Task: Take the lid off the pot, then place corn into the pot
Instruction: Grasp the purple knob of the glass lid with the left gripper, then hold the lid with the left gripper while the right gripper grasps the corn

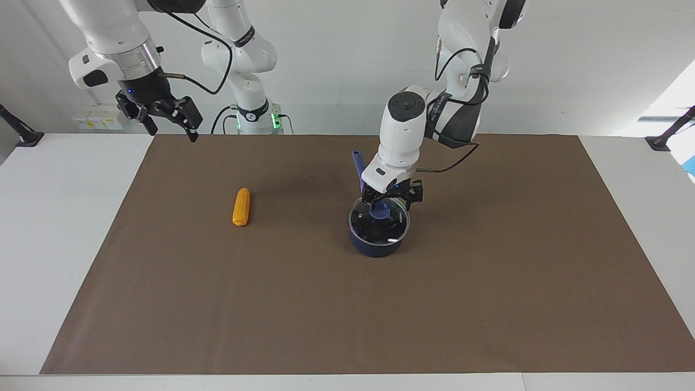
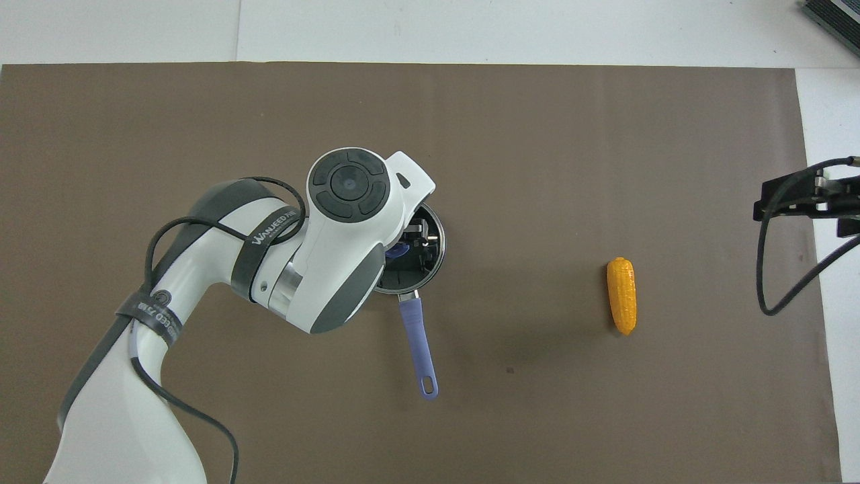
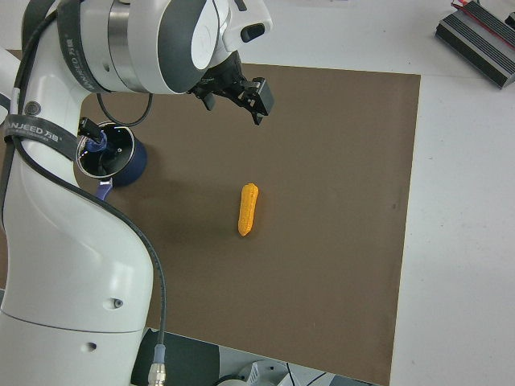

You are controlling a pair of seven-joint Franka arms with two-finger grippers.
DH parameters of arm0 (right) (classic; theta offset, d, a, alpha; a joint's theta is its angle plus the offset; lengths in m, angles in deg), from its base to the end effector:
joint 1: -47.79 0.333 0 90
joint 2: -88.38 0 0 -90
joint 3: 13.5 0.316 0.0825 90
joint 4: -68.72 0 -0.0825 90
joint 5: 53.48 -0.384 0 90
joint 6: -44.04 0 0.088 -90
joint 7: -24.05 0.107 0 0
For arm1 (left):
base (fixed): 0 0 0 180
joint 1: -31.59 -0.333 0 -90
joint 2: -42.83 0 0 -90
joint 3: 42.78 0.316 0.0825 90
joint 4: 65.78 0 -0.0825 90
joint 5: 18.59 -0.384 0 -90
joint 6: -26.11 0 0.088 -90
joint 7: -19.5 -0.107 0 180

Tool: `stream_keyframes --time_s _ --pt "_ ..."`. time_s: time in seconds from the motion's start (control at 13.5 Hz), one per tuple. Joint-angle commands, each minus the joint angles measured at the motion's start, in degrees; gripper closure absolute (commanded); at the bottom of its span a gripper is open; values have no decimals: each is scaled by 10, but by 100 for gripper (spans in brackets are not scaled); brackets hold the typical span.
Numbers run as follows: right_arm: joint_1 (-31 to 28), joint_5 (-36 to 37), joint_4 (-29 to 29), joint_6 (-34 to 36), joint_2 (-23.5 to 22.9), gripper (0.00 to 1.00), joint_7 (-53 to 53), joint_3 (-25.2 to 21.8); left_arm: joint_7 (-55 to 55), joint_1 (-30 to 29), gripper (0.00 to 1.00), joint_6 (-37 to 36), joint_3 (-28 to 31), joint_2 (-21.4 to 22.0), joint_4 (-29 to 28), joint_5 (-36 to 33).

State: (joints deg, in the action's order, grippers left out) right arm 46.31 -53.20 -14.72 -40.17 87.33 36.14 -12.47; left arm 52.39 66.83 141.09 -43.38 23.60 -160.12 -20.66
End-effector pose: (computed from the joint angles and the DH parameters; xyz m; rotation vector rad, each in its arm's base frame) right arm 0.5500 -0.0050 0.6590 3.1177 -0.3433 -0.0069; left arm 0.5347 -0.3827 0.4215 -3.1289 0.1028 -0.0579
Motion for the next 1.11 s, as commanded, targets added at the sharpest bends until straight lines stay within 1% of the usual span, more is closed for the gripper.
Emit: stream_keyframes --time_s 0.0,0.15,0.3,0.45,0.52,0.67,0.82,0.89,0.97,1.04 --pt "-7 -9 -15 2 14 0 1 3 23 20 0 2 9 -20 21 -16" --pt "-19 -7 -16 17 16 0 0 -1 23 20 0 2 9 -22 21 -16" --pt "-19 -5 -29 11 23 0 -48 0 23 17 0 23 9 -22 21 -14" --pt "-14 -5 -70 -43 30 0 -73 0 23 15 0 21 9 -21 21 -17" --pt "-12 -5 -82 -65 25 0 -82 1 23 14 0 23 9 -21 21 -17" --pt "-10 -5 -103 -120 4 0 -106 5 23 13 0 25 9 -21 21 -16" --pt "-10 -8 -114 -137 -31 0 -123 6 22 12 0 26 9 -21 18 -16" --pt "-2 -10 -133 -159 -43 0 -130 9 22 13 0 26 9 -21 16 -17" --pt "18 -10 -169 -208 -47 0 -128 9 21 13 0 24 9 -22 14 -18" --pt "28 -10 -217 -260 -47 0 -124 9 20 13 0 23 9 -21 12 -18"
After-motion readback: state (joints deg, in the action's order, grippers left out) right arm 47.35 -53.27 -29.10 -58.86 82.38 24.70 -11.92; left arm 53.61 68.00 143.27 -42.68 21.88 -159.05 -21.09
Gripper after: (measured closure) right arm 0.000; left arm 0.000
